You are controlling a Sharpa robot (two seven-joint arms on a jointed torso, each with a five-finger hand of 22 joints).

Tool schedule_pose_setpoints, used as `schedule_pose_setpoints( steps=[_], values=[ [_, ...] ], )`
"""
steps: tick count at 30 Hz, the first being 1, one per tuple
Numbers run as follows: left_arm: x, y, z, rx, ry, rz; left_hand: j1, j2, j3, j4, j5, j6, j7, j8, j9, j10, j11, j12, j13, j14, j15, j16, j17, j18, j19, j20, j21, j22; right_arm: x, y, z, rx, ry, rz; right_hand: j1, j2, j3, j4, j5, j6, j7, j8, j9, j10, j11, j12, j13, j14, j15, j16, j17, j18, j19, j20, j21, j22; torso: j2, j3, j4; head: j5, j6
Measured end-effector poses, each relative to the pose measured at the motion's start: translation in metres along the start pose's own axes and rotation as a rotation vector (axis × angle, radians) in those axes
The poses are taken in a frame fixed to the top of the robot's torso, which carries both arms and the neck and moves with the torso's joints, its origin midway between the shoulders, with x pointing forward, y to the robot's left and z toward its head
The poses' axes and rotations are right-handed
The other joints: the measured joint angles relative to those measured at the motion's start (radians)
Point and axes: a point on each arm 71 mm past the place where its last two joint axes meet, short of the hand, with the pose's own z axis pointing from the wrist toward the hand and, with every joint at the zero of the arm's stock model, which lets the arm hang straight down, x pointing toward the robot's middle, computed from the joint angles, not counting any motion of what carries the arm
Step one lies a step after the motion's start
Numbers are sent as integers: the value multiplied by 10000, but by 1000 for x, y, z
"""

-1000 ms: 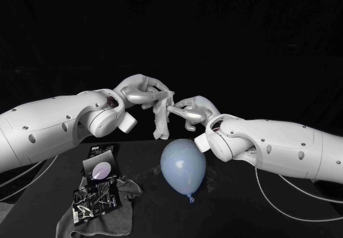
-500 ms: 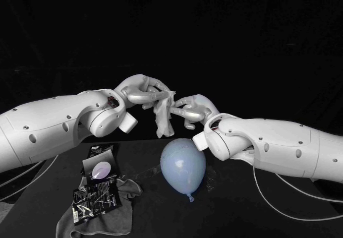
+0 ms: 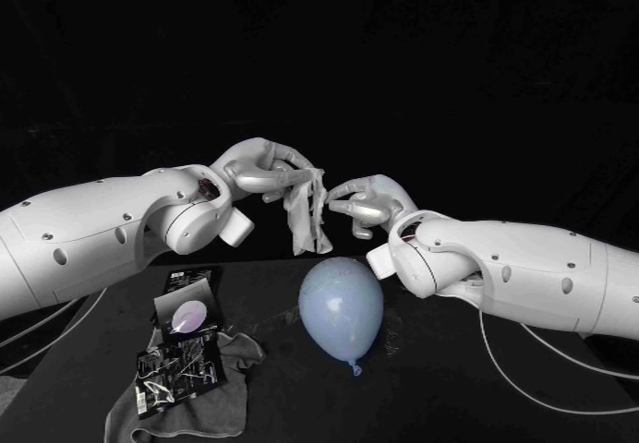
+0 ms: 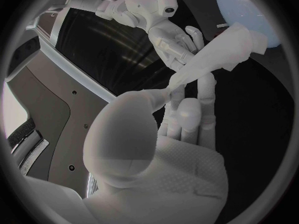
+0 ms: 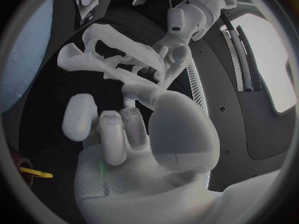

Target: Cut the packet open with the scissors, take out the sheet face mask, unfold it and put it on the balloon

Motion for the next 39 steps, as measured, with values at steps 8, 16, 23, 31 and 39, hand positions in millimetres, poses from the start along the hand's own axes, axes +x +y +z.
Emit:
schedule_pose_setpoints(
  steps=[8, 16, 23, 31, 39],
  values=[
    [-2, 1, -1, -30, -49, 11, -11, -11, 0, 0, 0, -5, -4, -28, 0, 0, 0, -6, 0, 10, 15, 0, -1, -12, -6, -5, 0, 0, -4, -1, -2, 2, -80, -41, -76, 162, 275, -275, -609, 215, -106, 197, 55, -1, 0, 136, -1, -35, -34, 47, 6, -7, 180, -69, 359, -5, 1, 5, -1, -24, -13],
    [-3, 1, -1, -42, -64, 14, -25, -24, 0, 1, -7, -7, -4, -51, 0, 0, 0, 12, 0, 36, -6, -1, -2, -26, -40, -38, -1, 10, -8, -2, -4, -18, -168, -232, -141, 226, 356, -356, -847, 270, -158, 339, 130, 0, -73, 242, -8, 3, -73, 47, 5, -14, 271, -89, 544, -8, 4, 5, 1, -35, -30],
    [-3, 2, -1, -51, -76, 16, -36, -35, 0, 1, -9, -5, -9, -17, 0, 0, 0, 33, 13, 40, -5, -1, 10, -35, -39, -37, -1, 10, -7, -1, -5, -92, -110, -396, -1382, -478, -1045, 254, -2004, -488, 117, -108, 52, -2, 87, -32, -8, -18, 64, 40, -3, -42, -62, 96, 54, -3, 4, 1, 4, -32, -32],
    [-2, 3, -1, -64, -54, 2, -33, -32, 0, 1, -13, 11, -28, -17, 0, 0, 0, 33, 12, 17, -27, -1, 9, -42, -39, -37, -1, 10, 2, 3, -3, -265, 161, -442, -1829, -906, -2623, 1064, -2828, -900, 333, -1016, -320, -39, 392, -62, -2, -35, 258, 35, -2, -69, -255, 288, -258, 0, 4, -1, 6, -38, -31],
    [0, 3, 0, -69, -29, -8, -14, -14, 0, 1, -36, 39, 0, -21, 0, 0, 0, 44, 41, 16, -26, -1, 15, -94, -39, -36, -1, 11, 10, 2, 3, -217, 319, -515, -1770, -965, -3000, 1285, -3275, -757, 332, -1069, -339, -57, 412, -98, 0, -1, 293, 0, 3, -70, -289, 323, -315, -1, 9, -7, 11, -53, -27]
  ],
)
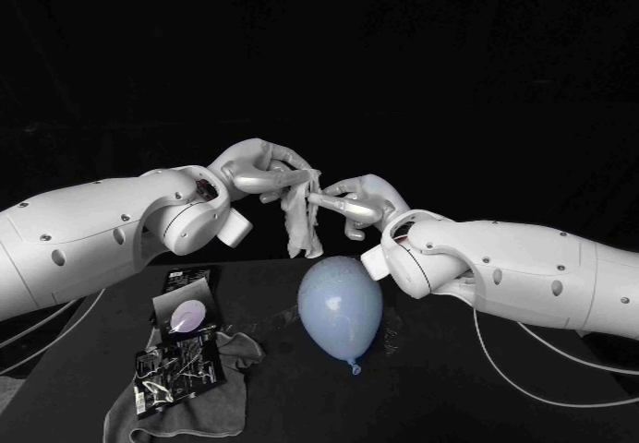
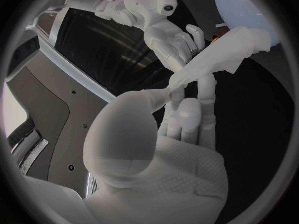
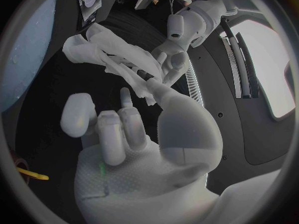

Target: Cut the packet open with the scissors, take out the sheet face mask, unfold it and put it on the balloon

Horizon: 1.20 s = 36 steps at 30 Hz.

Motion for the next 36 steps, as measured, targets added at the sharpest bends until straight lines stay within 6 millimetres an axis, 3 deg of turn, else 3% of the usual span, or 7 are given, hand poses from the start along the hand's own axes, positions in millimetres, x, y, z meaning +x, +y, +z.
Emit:
schedule_pose_setpoints(
  steps=[6, 8, 14, 18, 29, 33, 36],
  values=[
    [1, 0, 0, 4, 15, -5, 7, 7, 0, 0, 36, -1, 0, -6, 0, 0, 0, -1, -14, -1, 2, 0, 4, 94, 1, 0, 0, 8, 4, -1, 2, 62, 24, -16, 363, 205, -70, 70, -102, 356, -107, 0, 39, 50, -50, 80, -2, 0, 0, 0, 3, -1, 28, -21, 4, -4, 1, -1, -1, 17, -22],
    [1, 0, 1, 7, 25, -7, 8, 7, 0, 0, 36, -1, 0, -7, 0, 0, 0, -1, -14, -1, 2, 0, 4, 97, 1, 1, 0, 8, 4, 0, 2, 60, 13, -15, 704, 460, -10, 10, -419, 625, -192, 96, 81, 84, -139, 234, -3, -21, -26, 16, 2, -3, 174, -61, 132, -7, 1, -1, -2, 22, -23],
    [1, 0, 1, 4, 31, -8, 10, 10, 0, 0, 35, -4, -1, -31, 0, 0, 0, -1, -15, -1, 4, -1, 3, 98, 1, 1, 0, 8, 4, -1, 2, 54, -128, 6, 1690, 1218, 723, -374, -915, 1338, -645, 571, 287, 66, -569, 463, -9, -12, -386, 47, 2, -6, 469, -356, 484, -6, 0, 0, -4, 25, -30],
    [1, 0, 0, -5, 17, -4, 12, 11, 0, 0, 35, -7, -4, -56, 0, 0, 0, -2, -15, -1, 6, -1, 7, 96, 1, 1, 0, 8, 3, -1, 1, 18, -227, 30, 1786, 1307, 1002, -522, -936, 1440, -730, 784, 392, 69, -654, 528, -8, -14, -492, 47, 1, -7, 550, -437, 568, -4, -2, 2, -5, 25, -48],
    [-1, 3, 0, -65, -34, 30, 18, 18, 0, 0, 29, -13, -5, -30, 0, 0, 0, -2, -16, -4, 37, -2, 11, 80, 2, 1, -1, 7, -2, -3, -3, -75, -399, 112, 1935, 1357, 1726, -799, -1025, 1207, -748, 1299, 540, 63, -693, 442, -1, -32, -544, 39, -6, -13, 581, -573, 558, 1, -16, 5, -5, 18, -48],
    [-3, 4, -1, -104, -71, 47, 18, 18, 0, 0, 27, -16, -5, -30, 0, 0, 0, -2, -15, -5, 39, -7, 11, 75, 2, 2, -1, 6, -6, -4, -5, -89, -433, 119, 1976, 1401, 1874, -792, -986, 851, -580, 1342, 906, 70, -680, 112, 0, -32, -544, 36, -4, -14, 440, -514, 329, 0, -18, 6, -12, 10, -45],
    [-3, 5, -1, -119, -75, 51, 18, 18, -1, 0, 27, -29, 8, -30, 0, 0, 0, -2, -16, -6, 40, -9, 10, 71, 2, 2, -1, 5, -7, -5, -6, -102, -407, 130, 2071, 1648, 2632, -1064, -534, 437, -340, 1037, 844, -83, -434, -295, 0, -1, -350, 7, -3, -15, 256, -371, 79, -2, -17, 8, -13, -5, -38]
  ],
)
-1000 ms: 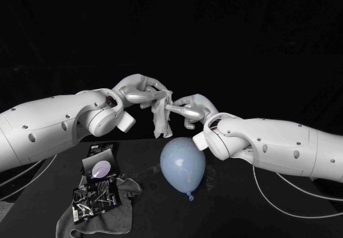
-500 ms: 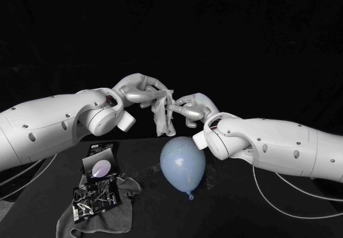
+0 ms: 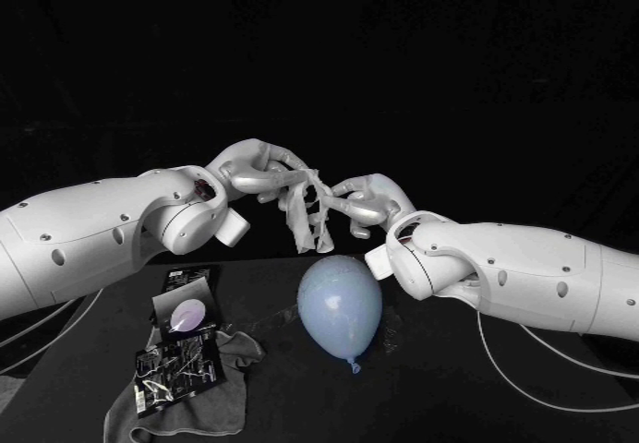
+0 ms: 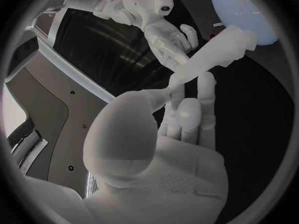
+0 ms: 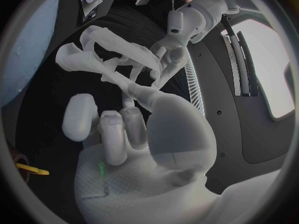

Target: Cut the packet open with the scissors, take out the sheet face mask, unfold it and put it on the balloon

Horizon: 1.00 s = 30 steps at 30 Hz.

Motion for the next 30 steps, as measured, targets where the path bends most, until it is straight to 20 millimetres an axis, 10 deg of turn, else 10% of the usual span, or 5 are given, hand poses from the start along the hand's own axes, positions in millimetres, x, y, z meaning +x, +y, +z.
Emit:
schedule_pose_setpoints(
  steps=[5, 30],
  values=[
    [0, 1, 0, -15, -11, 7, 0, 0, 0, 0, -1, 8, 9, 0, 0, 0, 0, 0, 11, 25, -22, 0, 23, -9, 0, 0, 43, 3, -1, -1, -1, 10, 134, 21, -133, 200, 699, -161, 1117, -314, 275, -437, -202, -390, 278, -562, -1, -16, 187, -7, 6, -2, -297, 195, -329, -6, 0, 4, 1, -17, 3],
    [0, 2, -3, -28, 13, 10, -15, -15, 0, 0, 10, 49, -7, -38, 0, 0, 0, -1, 25, 59, -20, 39, 36, 23, 0, 1, 42, 17, -7, -4, 0, -87, 442, -405, -407, 80, 1083, -413, 1985, 12, 212, -728, -374, -415, 216, -593, -1, -17, 188, -41, -3, -1, -177, 189, 119, 2, 12, -1, 9, -55, -33]
  ],
)
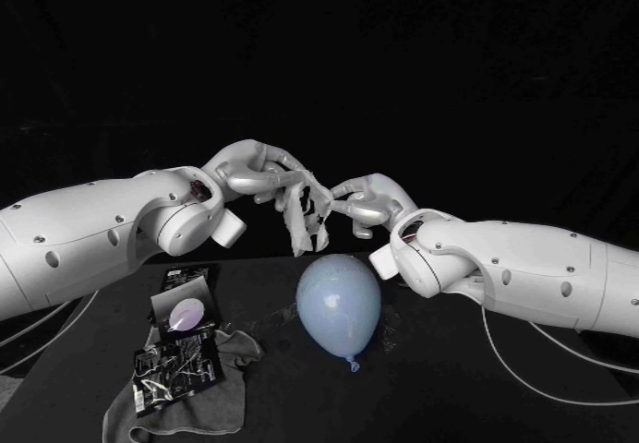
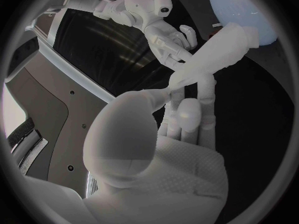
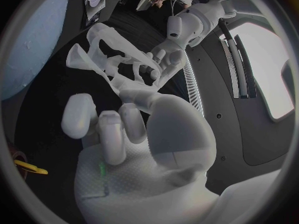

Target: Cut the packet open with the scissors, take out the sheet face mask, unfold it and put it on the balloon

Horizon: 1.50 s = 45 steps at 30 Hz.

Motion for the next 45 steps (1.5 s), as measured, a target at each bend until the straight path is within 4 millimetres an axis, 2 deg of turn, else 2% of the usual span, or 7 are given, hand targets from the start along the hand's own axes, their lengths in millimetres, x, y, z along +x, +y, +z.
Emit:
schedule_pose_setpoints(
  steps=[5, 8, 13, 18, 20, 26, 45],
  values=[
    [-1, 0, -1, -11, 8, 0, -12, -12, 0, 0, 0, -2, 0, -27, 0, 0, 0, 0, 0, 0, 2, 0, 3, 6, 0, 0, 0, 8, -1, 1, 1, -276, -3, -639, -21, 109, 13, -70, -823, 162, -74, -38, -11, 132, -51, 76, 2, 0, 0, 15, 2, -1, 218, -39, 283, -2, 0, -1, 0, -11, -5],
    [-1, 1, -1, -20, 10, 1, -13, -13, 0, 0, 0, -4, 1, -46, 0, 0, 0, 0, 0, 0, 3, 0, 3, 6, 0, 0, -1, 8, -2, 3, 1, -522, 0, -1126, 8, 138, 12, -125, -1161, 312, -103, -54, -24, 218, -106, 194, 1, 0, 0, 48, 4, -1, 320, -70, 420, -5, 0, 0, -3, -16, 3],
    [-2, 1, -2, -30, 25, -1, -18, -18, 0, 0, 0, -8, 2, -63, 0, 0, 0, 0, -1, -4, 0, 0, 3, 4, 0, 0, -1, 7, -6, 6, 4, -965, -98, -2094, 16, 146, 11, -126, -1200, 362, -151, 4, -16, 306, -88, 309, 0, 0, 0, 74, 9, -2, 355, -104, 504, -7, -1, 0, -4, -30, 20],
    [-4, 2, -2, -60, 2, 12, 12, -44, 0, 0, -1, -26, -9, -78, 0, 0, 0, 0, 8, -23, -17, -1, 17, -1, 0, 0, -1, 7, -18, 10, 10, -1233, -290, -2944, 22, 134, -79, -216, -1466, 439, -190, 31, 2, 350, -132, 309, -5, 3, -78, 74, 8, -3, 355, -104, 504, -5, -6, 0, -10, -48, 25],
    [-5, 3, -3, -82, -23, 22, 31, -52, -17, -16, -1, -17, 1, -83, 0, 0, 0, 0, 14, -24, -17, -1, 22, -4, 0, 0, -1, 7, -22, 12, 12, -1296, -328, -3215, 71, -49, -188, -318, -1576, 519, -200, 126, 54, 376, -158, 309, -7, 4, -78, 74, 8, -3, 355, -104, 504, -4, -7, -1, -13, -49, 27],
    [-10, 7, -6, -167, -92, 69, 43, -62, -69, -68, -10, 13, 31, -116, 0, -92, -18, 0, 57, -38, -2, -1, 22, -14, 0, 0, 45, 33, -30, 16, 16, -1416, -191, -3806, 228, -228, -488, -427, -1744, 580, -229, 218, 133, 431, -213, 380, -6, 4, -78, 72, 8, -2, 389, -139, 503, 0, -7, 5, -7, -77, 51],
    [-16, 12, -5, -259, -247, 96, 110, -130, -499, -191, -13, 229, 99, -472, 0, -438, 70, 2, 201, -101, 17, -78, -350, -38, -75, 29, 80, 71, -30, 15, 17, -890, 1082, -4411, 334, -334, -751, -496, -1800, 611, -261, 355, 218, 450, -236, 428, 1, 4, -149, 72, 2, -3, 388, -139, 424, -5, 4, -1, 1, -90, 74]
  ],
)
